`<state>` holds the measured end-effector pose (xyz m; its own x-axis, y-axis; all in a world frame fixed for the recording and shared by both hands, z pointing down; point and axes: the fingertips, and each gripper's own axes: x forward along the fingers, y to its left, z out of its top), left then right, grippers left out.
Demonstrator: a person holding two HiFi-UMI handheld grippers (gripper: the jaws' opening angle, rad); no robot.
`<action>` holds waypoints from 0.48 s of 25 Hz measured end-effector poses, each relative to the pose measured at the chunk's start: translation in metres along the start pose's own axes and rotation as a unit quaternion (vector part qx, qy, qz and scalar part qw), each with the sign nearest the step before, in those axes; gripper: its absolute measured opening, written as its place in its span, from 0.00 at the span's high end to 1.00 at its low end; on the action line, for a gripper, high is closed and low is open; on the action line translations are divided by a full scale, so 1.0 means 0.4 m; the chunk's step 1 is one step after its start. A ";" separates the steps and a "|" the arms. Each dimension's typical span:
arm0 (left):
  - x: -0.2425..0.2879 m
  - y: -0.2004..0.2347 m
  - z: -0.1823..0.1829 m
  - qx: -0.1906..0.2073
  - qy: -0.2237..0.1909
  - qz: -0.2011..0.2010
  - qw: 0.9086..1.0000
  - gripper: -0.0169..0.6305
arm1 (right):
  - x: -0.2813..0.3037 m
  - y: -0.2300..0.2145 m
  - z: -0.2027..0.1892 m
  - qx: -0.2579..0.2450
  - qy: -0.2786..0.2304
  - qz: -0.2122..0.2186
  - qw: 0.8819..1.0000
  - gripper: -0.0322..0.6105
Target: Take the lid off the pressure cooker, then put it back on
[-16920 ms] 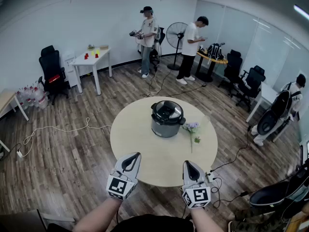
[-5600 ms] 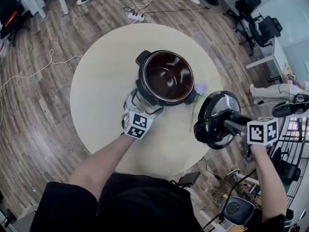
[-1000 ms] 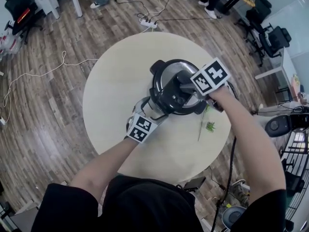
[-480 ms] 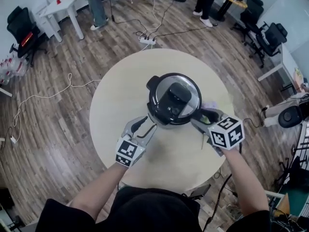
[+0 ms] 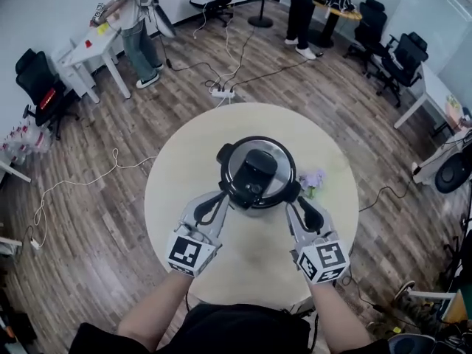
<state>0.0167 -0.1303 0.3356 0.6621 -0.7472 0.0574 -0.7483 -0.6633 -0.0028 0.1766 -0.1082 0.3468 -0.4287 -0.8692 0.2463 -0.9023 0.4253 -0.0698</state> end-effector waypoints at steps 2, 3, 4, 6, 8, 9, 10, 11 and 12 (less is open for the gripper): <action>0.001 -0.007 0.033 0.014 -0.014 0.011 1.000 0.97 | -0.028 -0.013 0.028 0.006 -0.040 -0.021 0.999 0.82; 0.003 -0.012 0.047 0.023 -0.021 0.014 0.999 0.97 | -0.041 -0.018 0.038 0.006 -0.056 -0.029 0.998 0.85; 0.006 -0.017 0.059 0.030 -0.026 0.015 0.999 0.97 | -0.052 -0.022 0.046 0.003 -0.069 -0.035 0.997 0.87; 0.009 -0.026 0.072 0.027 -0.031 0.014 0.999 0.97 | -0.070 -0.028 0.060 -0.006 -0.092 -0.043 0.995 0.90; 0.008 -0.033 0.077 0.018 -0.030 0.014 0.999 0.97 | -0.085 -0.033 0.073 -0.015 -0.110 -0.049 0.993 0.91; 0.008 -0.038 0.081 0.014 -0.029 0.015 0.999 0.97 | -0.091 -0.035 0.080 -0.020 -0.119 -0.052 0.991 0.92; 0.008 -0.042 0.087 0.013 -0.032 0.016 0.999 0.97 | -0.095 -0.038 0.087 -0.024 -0.127 -0.054 0.990 0.93; 0.010 -0.043 0.096 0.013 -0.039 0.017 0.999 0.97 | -0.097 -0.039 0.093 -0.027 -0.134 -0.054 0.989 0.94; 0.011 -0.042 0.104 0.015 -0.046 0.019 0.999 0.97 | -0.097 -0.040 0.099 -0.030 -0.139 -0.054 0.988 0.94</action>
<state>0.0337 -0.1241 0.2944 0.6359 -0.7710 -0.0349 -0.7718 -0.6350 -0.0339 0.2058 -0.0912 0.3001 -0.3328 -0.9426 -0.0262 -0.9430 0.3328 0.0013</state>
